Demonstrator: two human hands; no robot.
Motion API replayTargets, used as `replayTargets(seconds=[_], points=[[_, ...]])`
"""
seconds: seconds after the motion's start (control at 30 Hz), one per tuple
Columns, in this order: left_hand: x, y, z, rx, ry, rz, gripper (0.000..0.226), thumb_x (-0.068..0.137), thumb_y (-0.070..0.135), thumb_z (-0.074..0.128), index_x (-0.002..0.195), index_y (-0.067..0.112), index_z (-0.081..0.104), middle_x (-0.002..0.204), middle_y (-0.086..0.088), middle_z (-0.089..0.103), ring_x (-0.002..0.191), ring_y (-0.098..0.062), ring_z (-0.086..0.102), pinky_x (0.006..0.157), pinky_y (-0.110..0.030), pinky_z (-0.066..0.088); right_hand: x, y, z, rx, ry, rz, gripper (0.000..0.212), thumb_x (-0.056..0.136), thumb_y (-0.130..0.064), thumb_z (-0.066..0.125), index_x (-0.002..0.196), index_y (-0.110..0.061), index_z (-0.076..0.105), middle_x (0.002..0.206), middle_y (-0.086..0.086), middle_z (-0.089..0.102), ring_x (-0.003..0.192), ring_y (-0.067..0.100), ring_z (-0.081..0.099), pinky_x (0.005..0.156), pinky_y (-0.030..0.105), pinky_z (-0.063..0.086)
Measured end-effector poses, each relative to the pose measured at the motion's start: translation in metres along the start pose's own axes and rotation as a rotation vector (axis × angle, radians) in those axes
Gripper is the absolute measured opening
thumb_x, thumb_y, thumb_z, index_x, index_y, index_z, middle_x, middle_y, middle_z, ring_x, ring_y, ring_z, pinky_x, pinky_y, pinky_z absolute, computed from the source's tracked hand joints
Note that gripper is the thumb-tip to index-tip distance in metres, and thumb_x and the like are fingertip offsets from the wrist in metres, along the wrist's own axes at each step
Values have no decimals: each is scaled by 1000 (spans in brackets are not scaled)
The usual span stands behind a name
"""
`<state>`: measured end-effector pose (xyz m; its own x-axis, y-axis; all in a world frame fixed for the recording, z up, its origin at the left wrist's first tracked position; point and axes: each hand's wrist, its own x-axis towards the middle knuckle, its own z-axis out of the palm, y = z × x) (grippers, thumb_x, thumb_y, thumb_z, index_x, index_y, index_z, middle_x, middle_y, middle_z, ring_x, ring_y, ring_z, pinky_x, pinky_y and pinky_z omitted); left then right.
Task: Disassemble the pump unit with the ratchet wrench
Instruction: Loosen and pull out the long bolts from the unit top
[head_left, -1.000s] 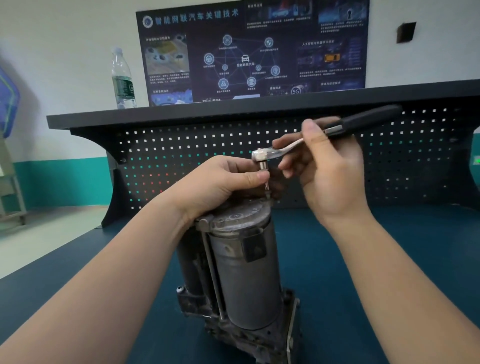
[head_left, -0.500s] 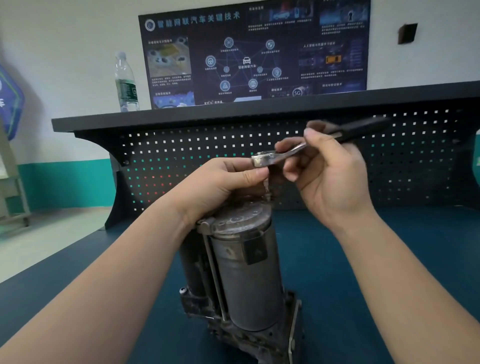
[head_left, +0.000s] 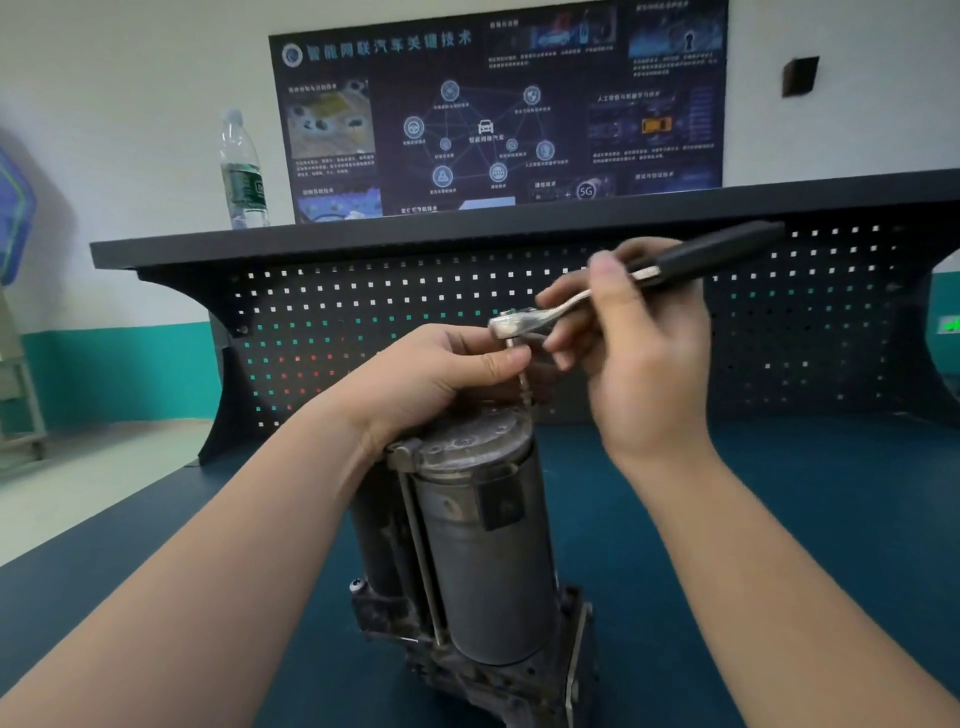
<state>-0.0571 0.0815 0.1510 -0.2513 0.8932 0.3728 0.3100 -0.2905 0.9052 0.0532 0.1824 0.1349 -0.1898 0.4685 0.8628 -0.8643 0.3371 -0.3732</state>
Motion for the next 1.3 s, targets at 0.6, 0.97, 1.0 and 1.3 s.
replayTargets(seconds=[0.6,0.97,1.0,1.3], points=[[-3,6,-5,510,18,-95,37,57,42,88,81,17,77,89,-7,74,82,-10,63,91,-34,51,-13,-17,10,-369,-63,-147,15,91,-15,63,87,-24,52,72,9,67,58,20,68,59,42,56],[-2,-2,4,-60,73,149,13,73,16,65,80,6,60,83,-17,73,78,-30,72,81,-40,58,-5,-32,12,18,-110,-177,11,94,-3,55,93,-13,51,94,19,67,71,26,70,67,33,56],[-3,-2,4,-62,66,170,12,73,15,64,80,7,60,83,-16,73,78,-29,71,82,-41,57,-6,-32,12,42,-104,-209,11,95,-2,54,94,-13,51,96,18,67,72,26,70,68,33,56],[1,-4,-2,-95,30,187,14,78,15,60,87,11,51,88,-11,74,80,-27,72,66,-31,57,21,-64,-2,-7,53,-449,8,96,-20,47,94,-12,45,71,-9,65,60,11,63,61,25,47]])
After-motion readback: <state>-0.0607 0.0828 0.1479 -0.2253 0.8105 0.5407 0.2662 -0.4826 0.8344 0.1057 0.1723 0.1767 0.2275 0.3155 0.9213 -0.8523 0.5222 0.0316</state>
